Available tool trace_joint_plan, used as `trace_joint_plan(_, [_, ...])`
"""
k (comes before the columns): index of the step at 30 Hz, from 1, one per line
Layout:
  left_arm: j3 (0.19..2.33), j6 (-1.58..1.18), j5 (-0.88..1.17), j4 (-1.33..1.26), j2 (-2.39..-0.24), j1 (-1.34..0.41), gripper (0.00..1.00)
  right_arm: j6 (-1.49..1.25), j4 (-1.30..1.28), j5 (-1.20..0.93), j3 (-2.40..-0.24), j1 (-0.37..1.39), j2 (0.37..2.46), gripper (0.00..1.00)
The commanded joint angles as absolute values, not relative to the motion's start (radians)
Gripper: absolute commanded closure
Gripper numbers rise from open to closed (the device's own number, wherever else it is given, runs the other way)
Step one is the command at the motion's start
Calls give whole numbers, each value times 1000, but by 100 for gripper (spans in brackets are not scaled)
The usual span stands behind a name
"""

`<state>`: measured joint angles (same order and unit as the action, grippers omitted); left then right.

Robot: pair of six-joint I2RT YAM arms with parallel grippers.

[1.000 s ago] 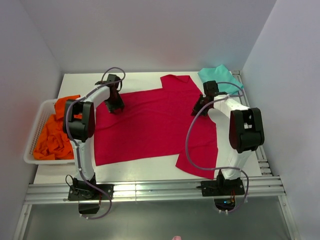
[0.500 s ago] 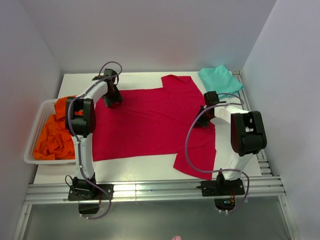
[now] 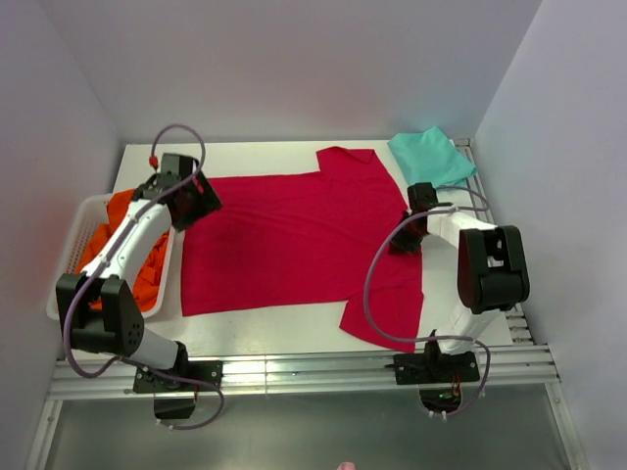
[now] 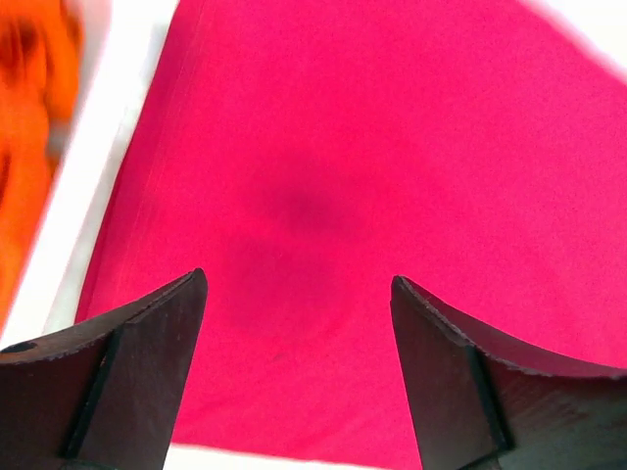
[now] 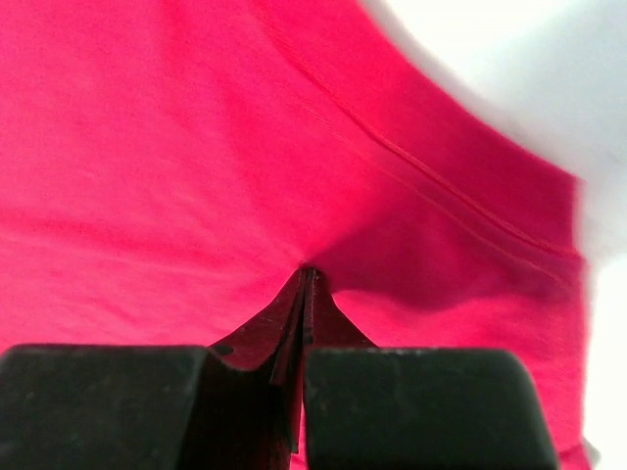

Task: Fold and stack the t-shirts
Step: Flatten the tshirt out

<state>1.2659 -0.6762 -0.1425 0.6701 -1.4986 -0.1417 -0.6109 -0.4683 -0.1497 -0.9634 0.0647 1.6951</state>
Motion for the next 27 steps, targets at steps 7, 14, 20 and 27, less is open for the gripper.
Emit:
trace_joint_plan(7, [1008,-730,-69,667,-1401,-152,21,-633,-477,-109,-787,29,1559,100])
trace_joint_plan(14, [895,-745,-40,684,-1393,-181,31,-661,-518,-60,-658,20,1402,100])
trace_joint_plan(20, [838,-773,-37,692,-1394,-233,39,-695,-548,-40,-603,8,1289,100])
trace_joint_plan(27, [807,-862,-23,742,-1427,-282,41,-741,-624,-2,-574,8,1227,100])
